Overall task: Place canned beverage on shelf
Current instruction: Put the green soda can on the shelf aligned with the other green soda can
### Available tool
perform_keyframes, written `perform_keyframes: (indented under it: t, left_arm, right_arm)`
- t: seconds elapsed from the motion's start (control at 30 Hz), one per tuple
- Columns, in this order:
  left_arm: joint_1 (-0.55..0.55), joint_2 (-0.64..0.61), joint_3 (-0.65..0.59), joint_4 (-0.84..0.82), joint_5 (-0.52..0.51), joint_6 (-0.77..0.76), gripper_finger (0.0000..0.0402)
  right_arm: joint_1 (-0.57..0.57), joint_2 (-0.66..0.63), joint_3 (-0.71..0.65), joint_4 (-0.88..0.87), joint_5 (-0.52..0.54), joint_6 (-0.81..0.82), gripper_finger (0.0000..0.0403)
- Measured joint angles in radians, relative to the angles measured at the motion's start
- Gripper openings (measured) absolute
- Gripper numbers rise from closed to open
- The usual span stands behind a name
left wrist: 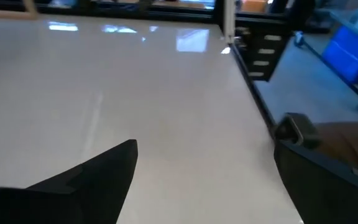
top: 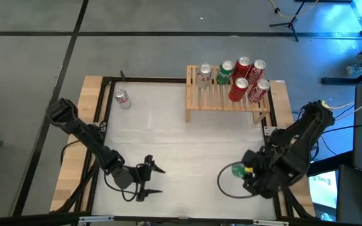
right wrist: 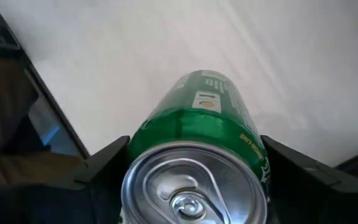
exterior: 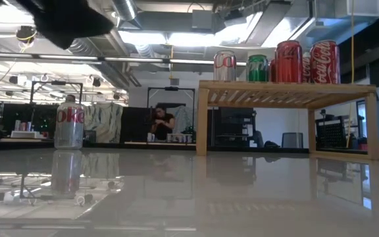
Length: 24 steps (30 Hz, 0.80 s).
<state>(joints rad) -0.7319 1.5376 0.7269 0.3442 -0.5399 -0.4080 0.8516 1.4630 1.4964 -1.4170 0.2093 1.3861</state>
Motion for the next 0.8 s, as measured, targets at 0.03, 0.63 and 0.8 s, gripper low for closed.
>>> perform_keyframes:
  t: [0.03,0.63,0.8]
  left_arm:
    - [0.008,-0.015,0.000,-0.019,-0.002,0.000,0.0368]
    - [0.162,-0.057,0.000,-0.099,0.158,0.056,0.0368]
    - [0.163,-0.057,0.000,-0.095,0.163,0.018,0.0368]
  right_arm:
    - [-0.012,-0.001,0.029,-0.027,0.013,-0.013,0.0297]
    - [-0.606,-0.019,0.367,-0.150,0.101,-0.693,0.0297]
    - [-0.765,-0.019,0.384,-0.146,0.071,-0.862,0.0297]
